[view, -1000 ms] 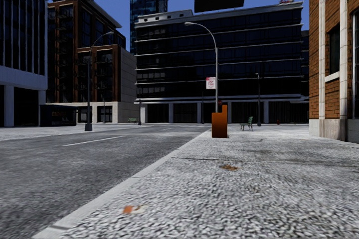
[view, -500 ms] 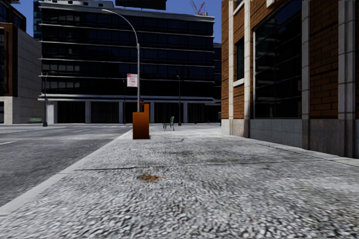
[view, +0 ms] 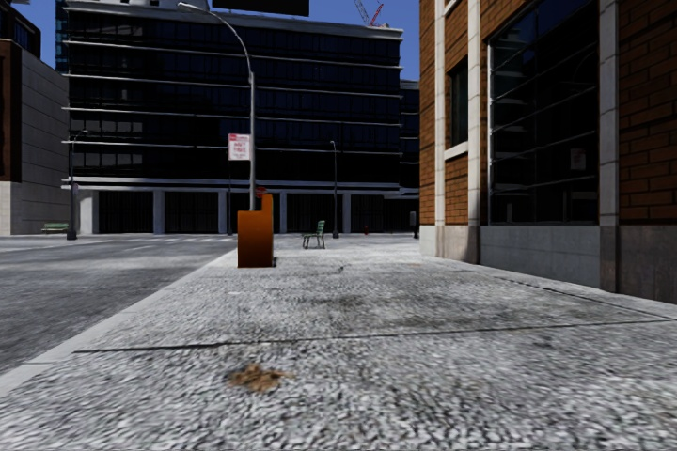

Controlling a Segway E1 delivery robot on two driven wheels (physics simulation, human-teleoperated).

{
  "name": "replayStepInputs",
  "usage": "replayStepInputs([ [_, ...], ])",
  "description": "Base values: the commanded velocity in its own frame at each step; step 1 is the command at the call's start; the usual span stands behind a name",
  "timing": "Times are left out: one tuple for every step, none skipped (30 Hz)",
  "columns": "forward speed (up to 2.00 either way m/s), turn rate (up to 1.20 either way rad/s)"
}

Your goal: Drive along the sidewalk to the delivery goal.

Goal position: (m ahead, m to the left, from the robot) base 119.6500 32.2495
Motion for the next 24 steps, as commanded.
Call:
replayStepInputs([
  [2.0, 0.0],
  [2.0, 0.0],
  [2.0, 0.0],
  [2.0, 0.0],
  [2.0, 0.0],
  [2.0, 0.0],
  [2.0, 0.0],
  [2.0, 0.0],
  [2.0, 0.0],
  [2.0, 0.0],
  [2.0, 0.0],
  [2.0, 0.0],
  [2.0, 0.0],
  [2.0, 0.0],
  [2.0, 0.0],
  [2.0, 0.0],
  [2.0, 0.0],
  [2.0, 0.0],
  [2.0, 0.0],
  [2.0, 0.0],
  [2.0, 0.0],
  [2.0, 0.0],
  [2.0, 0.0],
  [2.0, 0.0],
])
